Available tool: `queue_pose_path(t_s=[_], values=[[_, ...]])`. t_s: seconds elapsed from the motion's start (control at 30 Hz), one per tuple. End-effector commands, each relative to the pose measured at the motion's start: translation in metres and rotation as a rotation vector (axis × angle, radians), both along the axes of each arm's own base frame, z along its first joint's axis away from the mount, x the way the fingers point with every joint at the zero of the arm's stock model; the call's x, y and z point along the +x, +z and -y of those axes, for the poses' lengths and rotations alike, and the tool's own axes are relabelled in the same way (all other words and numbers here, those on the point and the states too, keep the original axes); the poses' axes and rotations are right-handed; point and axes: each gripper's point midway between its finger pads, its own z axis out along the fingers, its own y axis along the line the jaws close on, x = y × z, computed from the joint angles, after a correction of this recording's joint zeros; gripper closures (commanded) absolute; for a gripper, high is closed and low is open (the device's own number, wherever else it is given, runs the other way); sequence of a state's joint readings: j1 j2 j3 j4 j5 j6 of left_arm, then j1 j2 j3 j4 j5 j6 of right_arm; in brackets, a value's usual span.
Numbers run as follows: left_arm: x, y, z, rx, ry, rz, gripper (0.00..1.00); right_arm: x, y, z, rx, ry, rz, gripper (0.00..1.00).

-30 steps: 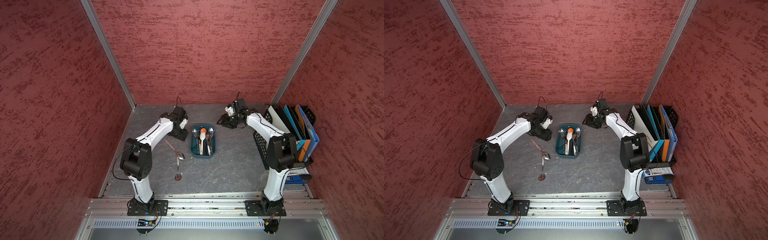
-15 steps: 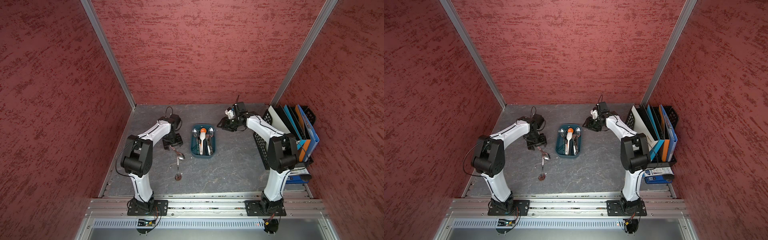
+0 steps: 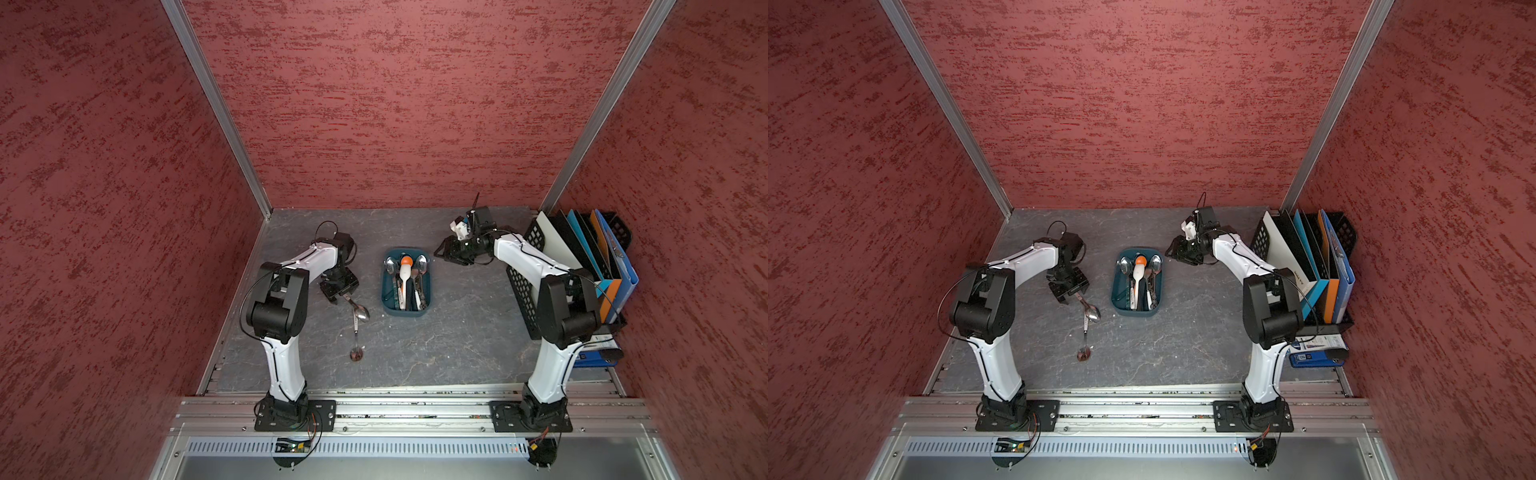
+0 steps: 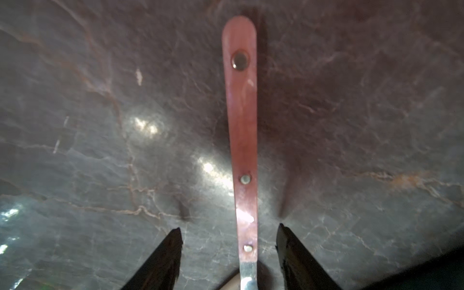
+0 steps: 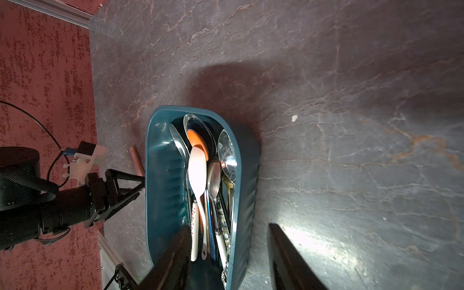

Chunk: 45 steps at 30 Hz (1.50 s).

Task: Put the spoon into the storage box
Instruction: Pick up the spoon from the center of the board.

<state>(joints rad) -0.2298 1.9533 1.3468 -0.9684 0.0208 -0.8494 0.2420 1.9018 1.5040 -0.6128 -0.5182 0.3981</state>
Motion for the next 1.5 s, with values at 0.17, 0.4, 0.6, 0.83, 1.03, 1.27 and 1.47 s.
queue_pose_path(t_s=[0.17, 0.4, 0.6, 0.83, 1.03, 1.27, 1.47], values=[[0.008, -0.013, -0.007, 0.029, 0.055, 0.025, 0.52, 0.008, 0.017, 0.003, -0.004, 0.010, 0.057, 0.50], [0.014, -0.020, -0.014, 0.034, 0.078, 0.047, 0.78, 0.010, 0.017, 0.002, 0.000, 0.007, 0.043, 0.50], [0.023, -0.016, -0.015, 0.012, 0.077, 0.087, 0.90, 0.009, 0.018, 0.004, -0.009, 0.002, 0.040, 0.50], [0.047, 0.018, -0.002, -0.067, -0.003, 0.248, 0.96, 0.010, 0.029, -0.001, 0.017, 0.025, 0.087, 0.50], [0.056, 0.047, 0.016, -0.230, -0.152, 0.293, 0.99, 0.005, 0.042, -0.010, 0.045, 0.111, 0.190, 0.51], [0.064, 0.094, 0.042, -0.540, -0.233, 0.384, 1.00, -0.009, 0.057, -0.032, 0.019, 0.291, 0.439, 0.55], [0.060, 0.130, 0.076, -0.771, -0.385, 0.404, 1.00, -0.032, 0.059, -0.059, -0.086, 0.559, 0.714, 0.57]])
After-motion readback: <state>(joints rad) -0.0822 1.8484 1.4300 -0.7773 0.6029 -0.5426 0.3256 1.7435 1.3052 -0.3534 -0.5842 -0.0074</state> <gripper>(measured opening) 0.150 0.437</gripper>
